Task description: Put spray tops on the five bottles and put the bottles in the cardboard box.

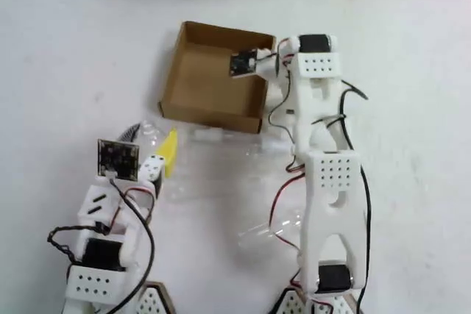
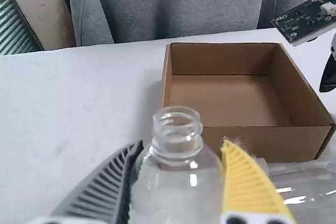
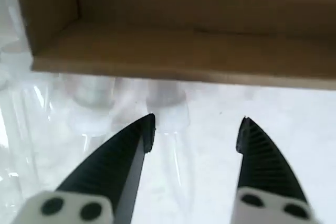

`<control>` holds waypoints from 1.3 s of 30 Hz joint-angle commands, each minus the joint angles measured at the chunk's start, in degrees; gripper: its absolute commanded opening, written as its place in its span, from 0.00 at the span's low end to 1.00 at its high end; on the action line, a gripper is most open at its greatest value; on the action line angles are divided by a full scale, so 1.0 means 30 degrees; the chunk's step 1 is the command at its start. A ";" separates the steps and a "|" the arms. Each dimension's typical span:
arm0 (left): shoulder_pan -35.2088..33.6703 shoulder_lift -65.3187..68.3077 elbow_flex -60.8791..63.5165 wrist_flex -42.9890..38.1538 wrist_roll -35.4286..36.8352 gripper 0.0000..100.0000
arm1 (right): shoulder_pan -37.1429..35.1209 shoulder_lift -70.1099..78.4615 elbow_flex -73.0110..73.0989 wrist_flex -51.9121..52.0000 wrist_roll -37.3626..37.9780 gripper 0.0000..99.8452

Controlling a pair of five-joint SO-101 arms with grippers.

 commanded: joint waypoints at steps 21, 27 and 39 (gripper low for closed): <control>-0.0249 -0.0366 -0.0117 0.0059 -0.0205 0.02 | -0.0513 0.1040 0.0615 0.0132 0.0557 0.23; -0.0249 -0.0366 -0.0117 0.0059 -0.0205 0.02 | -0.0396 0.0894 0.0293 -0.0777 0.0410 0.00; -0.0249 -0.0366 -0.0117 -0.0029 -0.0176 0.02 | 0.1333 -0.0278 -1.0549 0.0454 -1.5502 0.02</control>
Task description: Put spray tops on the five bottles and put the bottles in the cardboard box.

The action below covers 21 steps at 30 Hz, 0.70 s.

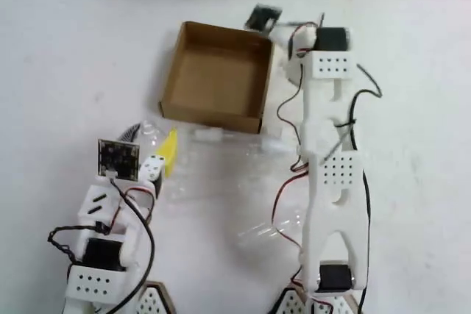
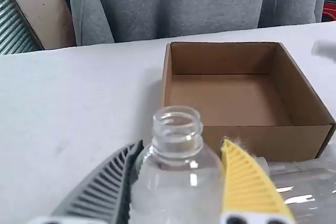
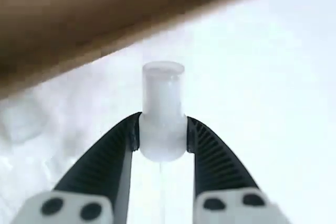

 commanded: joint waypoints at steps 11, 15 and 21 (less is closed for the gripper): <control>-0.0220 -0.0396 -0.0117 -0.0527 -0.0059 0.02 | 0.1392 -0.7223 0.1963 0.0689 -2.0777 0.02; -0.0190 -0.0396 -0.0117 -0.0498 -0.0059 0.02 | 0.1333 -1.0857 0.6652 0.0689 -2.0806 0.02; -0.0132 -0.0396 -0.0117 -0.0469 -0.0059 0.02 | 0.0044 -1.8066 1.4799 0.0571 -2.0718 0.02</control>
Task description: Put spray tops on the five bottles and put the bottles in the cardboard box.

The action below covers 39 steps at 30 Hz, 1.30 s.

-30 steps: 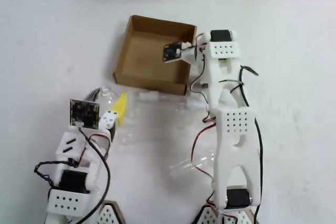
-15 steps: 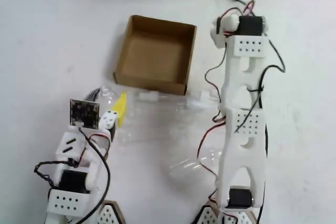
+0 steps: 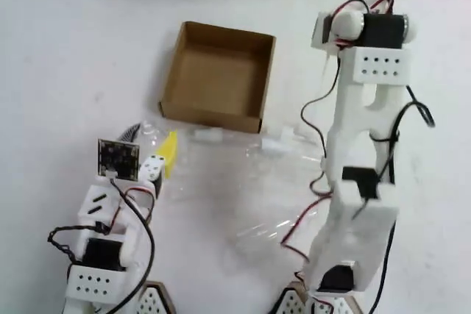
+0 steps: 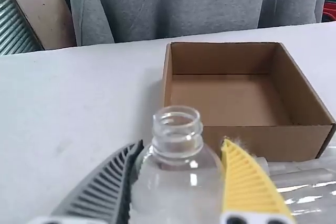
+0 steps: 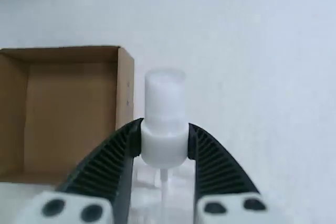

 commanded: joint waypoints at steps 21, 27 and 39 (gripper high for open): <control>0.2593 -0.0484 -0.0117 -0.0557 -0.0059 0.02 | -1.0066 -1.8652 1.9399 -0.9099 0.0821 0.02; 0.3473 -0.0484 -0.0117 -0.0557 0.0264 0.02 | -1.0330 -2.1670 2.5026 -1.8505 0.0821 0.02; 0.3326 -0.0484 -0.0117 -0.0440 0.0322 0.02 | -1.0564 -2.3897 2.9099 -2.4806 -0.3458 0.02</control>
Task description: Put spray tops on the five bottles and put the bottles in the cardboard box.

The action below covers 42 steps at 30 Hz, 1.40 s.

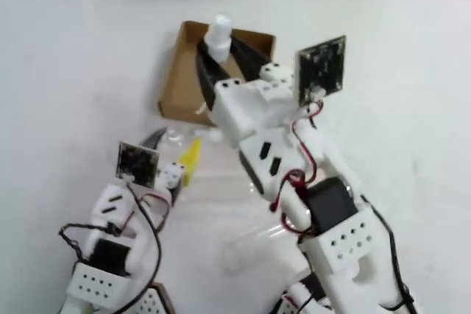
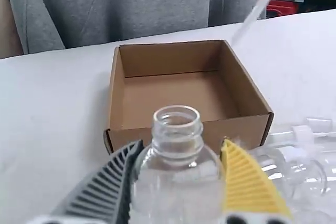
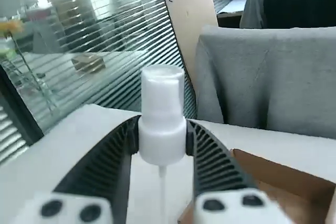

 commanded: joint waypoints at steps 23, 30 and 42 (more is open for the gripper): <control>0.0132 -0.0396 -0.0117 -0.0381 -0.0147 0.02 | -0.0161 0.2740 -0.0117 -0.1656 -0.2051 0.02; 0.0132 -0.0396 -0.0117 -0.0381 -0.0147 0.02 | -0.1538 0.2711 -0.0117 -0.1128 -0.2022 0.02; 0.0132 -0.0396 -0.0117 -0.0381 -0.0147 0.02 | -0.1421 0.2418 -0.0117 -0.0073 -0.1846 0.02</control>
